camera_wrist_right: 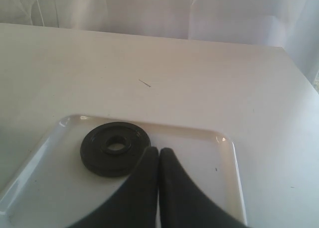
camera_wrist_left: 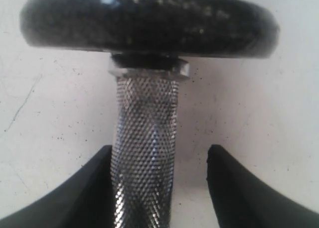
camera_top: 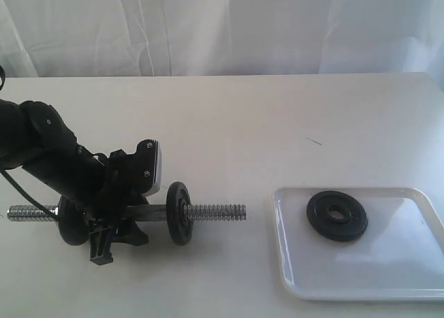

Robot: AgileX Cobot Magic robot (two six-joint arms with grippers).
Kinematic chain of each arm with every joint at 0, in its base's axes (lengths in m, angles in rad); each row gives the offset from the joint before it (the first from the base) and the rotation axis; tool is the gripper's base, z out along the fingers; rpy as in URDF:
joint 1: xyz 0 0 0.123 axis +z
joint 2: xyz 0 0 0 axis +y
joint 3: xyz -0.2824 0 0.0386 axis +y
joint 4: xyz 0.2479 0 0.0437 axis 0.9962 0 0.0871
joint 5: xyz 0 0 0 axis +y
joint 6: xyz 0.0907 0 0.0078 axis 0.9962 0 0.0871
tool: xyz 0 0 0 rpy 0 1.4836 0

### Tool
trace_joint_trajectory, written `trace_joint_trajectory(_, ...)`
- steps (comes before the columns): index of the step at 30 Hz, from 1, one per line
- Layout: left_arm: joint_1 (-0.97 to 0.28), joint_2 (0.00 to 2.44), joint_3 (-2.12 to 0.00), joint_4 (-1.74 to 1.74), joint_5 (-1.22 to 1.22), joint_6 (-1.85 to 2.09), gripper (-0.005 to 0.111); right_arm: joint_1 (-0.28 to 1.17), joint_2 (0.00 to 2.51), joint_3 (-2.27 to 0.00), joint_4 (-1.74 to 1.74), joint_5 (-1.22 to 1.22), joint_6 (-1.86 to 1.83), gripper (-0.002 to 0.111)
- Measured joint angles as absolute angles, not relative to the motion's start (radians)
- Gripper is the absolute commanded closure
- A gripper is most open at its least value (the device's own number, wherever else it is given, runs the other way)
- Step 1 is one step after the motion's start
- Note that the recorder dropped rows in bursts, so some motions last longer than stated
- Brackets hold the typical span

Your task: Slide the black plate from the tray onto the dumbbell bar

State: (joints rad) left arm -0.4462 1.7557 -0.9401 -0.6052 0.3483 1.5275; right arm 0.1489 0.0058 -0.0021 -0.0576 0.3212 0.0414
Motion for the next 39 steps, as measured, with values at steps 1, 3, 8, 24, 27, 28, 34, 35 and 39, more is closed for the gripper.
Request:
trace_joint_trajectory(1, -0.446, 1.756, -0.940, -0.605, 0.348, 1.527, 0.048, 0.149, 0.006, -0.002, -0.058, 0.321, 0.041, 0.108)
trace_joint_trajectory(3, -0.446, 1.756, -0.940, -0.605, 0.348, 1.527, 0.048, 0.149, 0.006, -0.002, -0.058, 0.321, 0.041, 0.108)
trace_joint_trajectory(8, -0.446, 1.756, -0.940, -0.605, 0.348, 1.527, 0.054, 0.149, 0.006, -0.002, -0.058, 0.321, 0.041, 0.108)
trace_joint_trajectory(24, -0.446, 1.756, -0.940, -0.607, 0.338, 1.528, 0.107, 0.149, 0.006, -0.002, -0.058, 0.321, 0.041, 0.108)
trace_joint_trajectory(27, -0.446, 1.756, -0.940, -0.607, 0.339, 1.528, 0.107, 0.149, 0.006, -0.002, -0.058, 0.321, 0.041, 0.108)
trace_joint_trajectory(28, -0.446, 1.756, -0.940, -0.607, 0.339, 1.528, 0.107, 0.149, 0.006, -0.002, -0.058, 0.321, 0.041, 0.108)
trace_joint_trajectory(34, -0.446, 1.741, -0.936, -0.602, 0.344, 1.525, 0.107, 0.149, 0.006, -0.002, -0.058, 0.321, 0.041, 0.108)
trace_joint_trajectory(35, -0.448, 1.730, -0.928, -0.601, 0.354, 1.526, 0.107, 0.149, 0.006, -0.002, -0.058, 0.321, 0.041, 0.108)
trace_joint_trajectory(39, -0.450, 1.683, -0.915, -0.623, 0.384, 1.526, 0.107, 0.149, 0.006, -0.002, -0.058, 0.321, 0.041, 0.108)
